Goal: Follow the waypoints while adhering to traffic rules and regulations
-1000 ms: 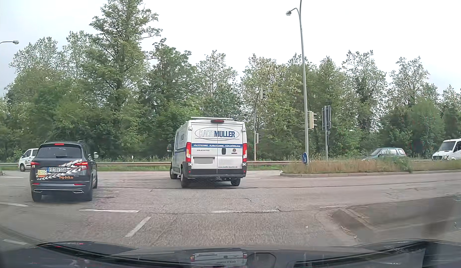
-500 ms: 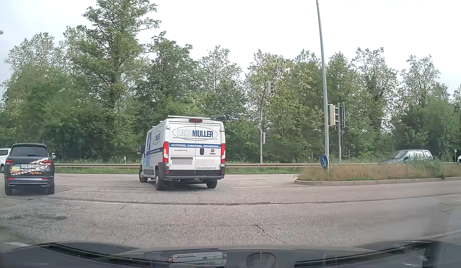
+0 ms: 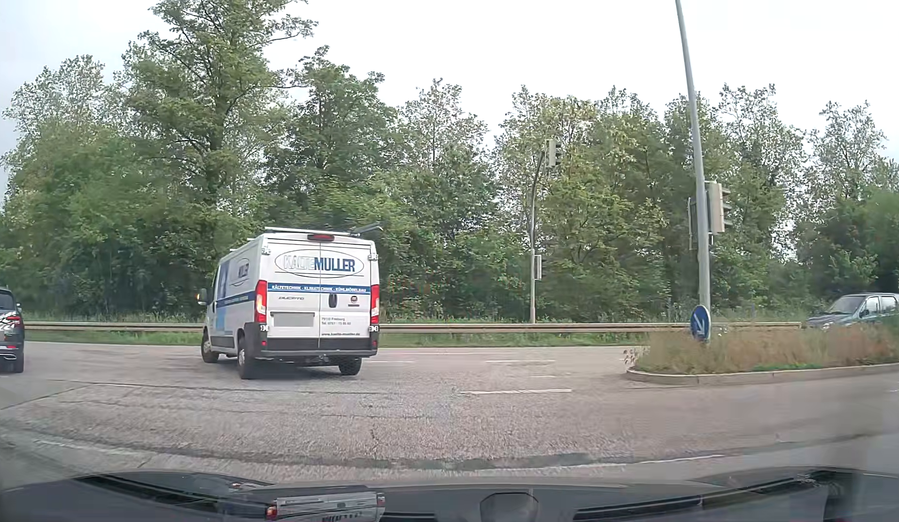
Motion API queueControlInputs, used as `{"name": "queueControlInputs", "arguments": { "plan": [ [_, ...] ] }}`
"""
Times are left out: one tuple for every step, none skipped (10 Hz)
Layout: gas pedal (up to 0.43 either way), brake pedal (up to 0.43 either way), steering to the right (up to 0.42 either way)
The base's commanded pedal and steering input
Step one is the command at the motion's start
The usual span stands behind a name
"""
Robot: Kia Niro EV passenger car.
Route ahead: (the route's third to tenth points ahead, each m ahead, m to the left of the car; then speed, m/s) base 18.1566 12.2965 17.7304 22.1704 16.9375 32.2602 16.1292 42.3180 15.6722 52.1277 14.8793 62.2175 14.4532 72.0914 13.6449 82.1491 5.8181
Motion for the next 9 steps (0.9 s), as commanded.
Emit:
{"name": "queueControlInputs", "arguments": {
  "plan": [
    [0.098,0.000,-0.087],
    [0.098,0.000,-0.098],
    [0.098,0.000,-0.110],
    [0.098,0.000,-0.127],
    [0.098,0.000,-0.144],
    [0.098,0.000,-0.166],
    [0.098,0.000,-0.190],
    [0.098,0.000,-0.207],
    [0.098,0.000,-0.218]
  ]
}}
